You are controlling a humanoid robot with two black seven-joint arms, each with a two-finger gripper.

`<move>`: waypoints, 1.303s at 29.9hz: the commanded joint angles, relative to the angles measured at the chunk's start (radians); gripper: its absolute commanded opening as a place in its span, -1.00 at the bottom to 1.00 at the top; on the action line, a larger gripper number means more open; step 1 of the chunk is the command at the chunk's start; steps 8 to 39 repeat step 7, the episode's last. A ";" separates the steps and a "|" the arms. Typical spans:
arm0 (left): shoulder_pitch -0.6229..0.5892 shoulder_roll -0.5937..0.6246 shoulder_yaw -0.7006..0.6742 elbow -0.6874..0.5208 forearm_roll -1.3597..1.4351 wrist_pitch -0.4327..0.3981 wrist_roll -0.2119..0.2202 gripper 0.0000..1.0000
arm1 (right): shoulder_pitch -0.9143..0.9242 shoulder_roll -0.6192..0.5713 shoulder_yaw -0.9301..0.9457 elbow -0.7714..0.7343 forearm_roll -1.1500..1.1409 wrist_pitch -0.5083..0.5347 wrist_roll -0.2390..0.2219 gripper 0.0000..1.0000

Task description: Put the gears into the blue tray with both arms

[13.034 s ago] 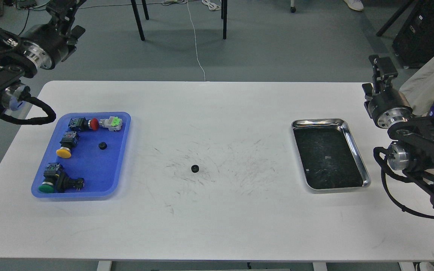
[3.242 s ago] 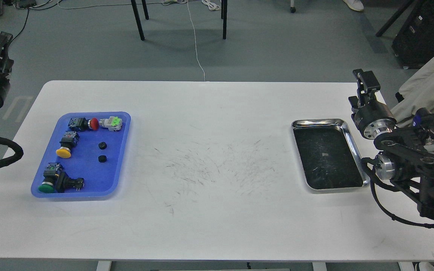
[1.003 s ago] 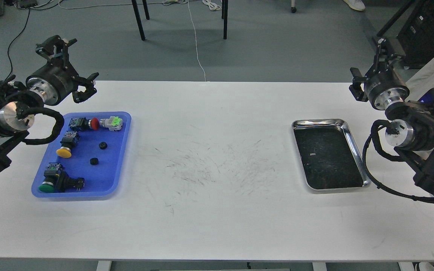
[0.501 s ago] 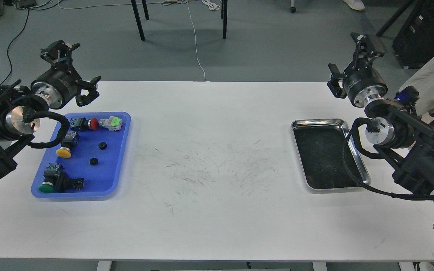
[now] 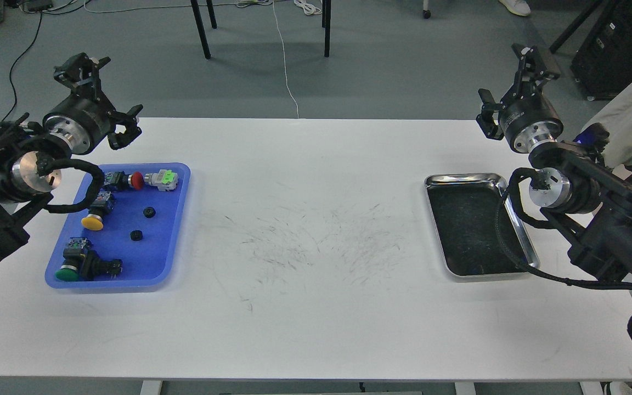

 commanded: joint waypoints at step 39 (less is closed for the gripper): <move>0.000 -0.003 -0.009 0.001 0.019 -0.008 -0.005 0.97 | 0.003 -0.001 -0.002 0.002 -0.001 0.000 0.000 0.98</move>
